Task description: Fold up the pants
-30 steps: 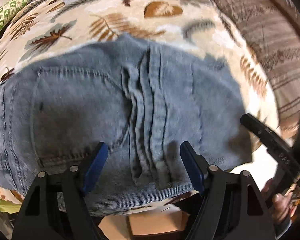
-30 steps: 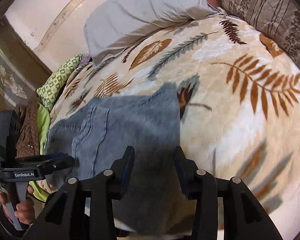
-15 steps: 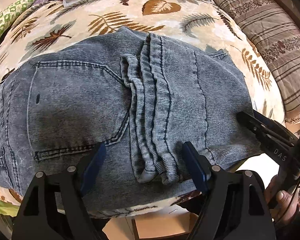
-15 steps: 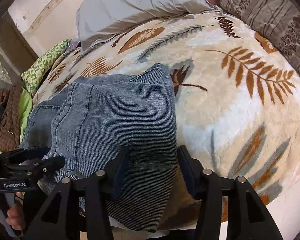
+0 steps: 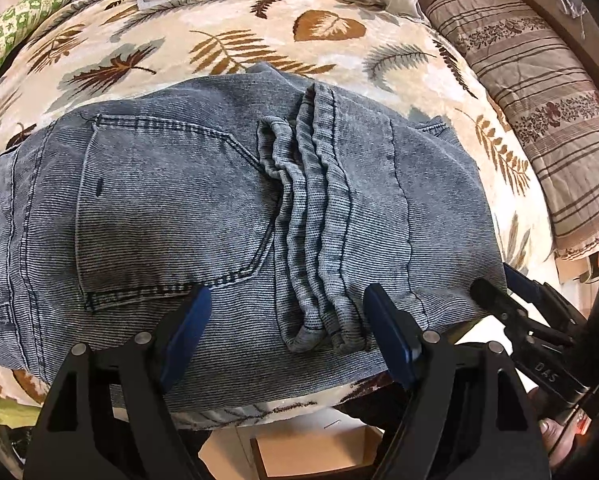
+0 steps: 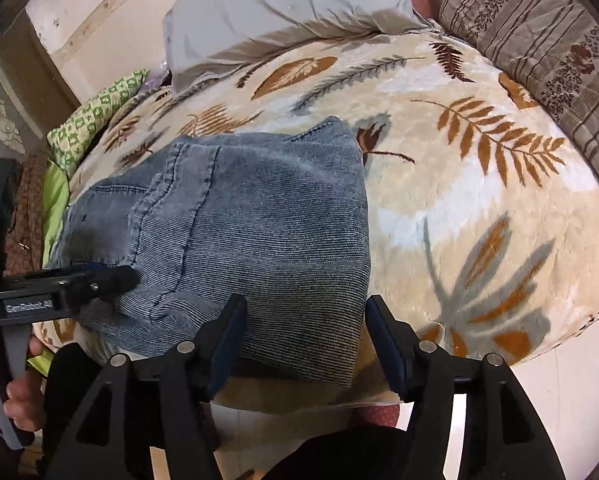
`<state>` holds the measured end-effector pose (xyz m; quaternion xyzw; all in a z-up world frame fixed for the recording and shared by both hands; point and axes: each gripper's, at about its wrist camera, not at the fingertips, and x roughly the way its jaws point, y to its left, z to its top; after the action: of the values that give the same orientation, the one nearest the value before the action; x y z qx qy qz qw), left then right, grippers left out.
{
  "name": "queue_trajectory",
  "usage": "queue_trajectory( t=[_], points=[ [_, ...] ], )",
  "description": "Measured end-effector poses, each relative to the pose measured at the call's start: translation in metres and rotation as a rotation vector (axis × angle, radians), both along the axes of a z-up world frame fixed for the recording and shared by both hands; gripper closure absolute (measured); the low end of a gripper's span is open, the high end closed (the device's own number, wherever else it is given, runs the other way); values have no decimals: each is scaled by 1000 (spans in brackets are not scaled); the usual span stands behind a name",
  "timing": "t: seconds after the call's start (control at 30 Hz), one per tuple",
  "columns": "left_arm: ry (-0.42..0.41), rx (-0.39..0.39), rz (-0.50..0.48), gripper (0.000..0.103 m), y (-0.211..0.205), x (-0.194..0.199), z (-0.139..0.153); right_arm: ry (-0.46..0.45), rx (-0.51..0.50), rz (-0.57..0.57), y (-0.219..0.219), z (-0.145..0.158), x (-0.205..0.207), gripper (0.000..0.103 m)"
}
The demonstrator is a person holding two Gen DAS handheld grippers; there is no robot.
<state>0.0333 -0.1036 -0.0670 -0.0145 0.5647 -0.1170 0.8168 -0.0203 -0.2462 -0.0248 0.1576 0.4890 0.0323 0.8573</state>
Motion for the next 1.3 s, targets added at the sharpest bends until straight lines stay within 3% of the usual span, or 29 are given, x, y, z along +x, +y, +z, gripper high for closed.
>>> queue_trajectory(
  t=[0.1, 0.37, 0.53, 0.67, 0.87, 0.97, 1.1, 1.3],
  points=[
    [1, -10, -1, 25, 2, 0, 1, 40, -20, 1, 3, -7, 5, 29],
    [20, -32, -4, 25, 7, 1, 4, 63, -50, -10, 6, -10, 6, 26],
    [-69, -67, 8, 25, 40, 1, 43, -60, -154, 19, 24, 25, 2, 26],
    [-106, -122, 65, 24, 102, 8, 68, -124, -175, 148, 69, 52, 12, 20],
    [21, -234, 194, 24, 220, 23, 47, -139, -180, 431, 185, 61, 28, 17],
    [87, -278, 226, 24, 264, 37, 31, -154, -247, 585, 252, 58, 25, 16],
    [166, -370, 208, 24, 291, 58, 10, -243, -431, 725, 328, 53, 13, 14],
    [215, -430, 144, 24, 290, 99, -8, -289, -654, 803, 389, 26, 10, 10]
  ],
)
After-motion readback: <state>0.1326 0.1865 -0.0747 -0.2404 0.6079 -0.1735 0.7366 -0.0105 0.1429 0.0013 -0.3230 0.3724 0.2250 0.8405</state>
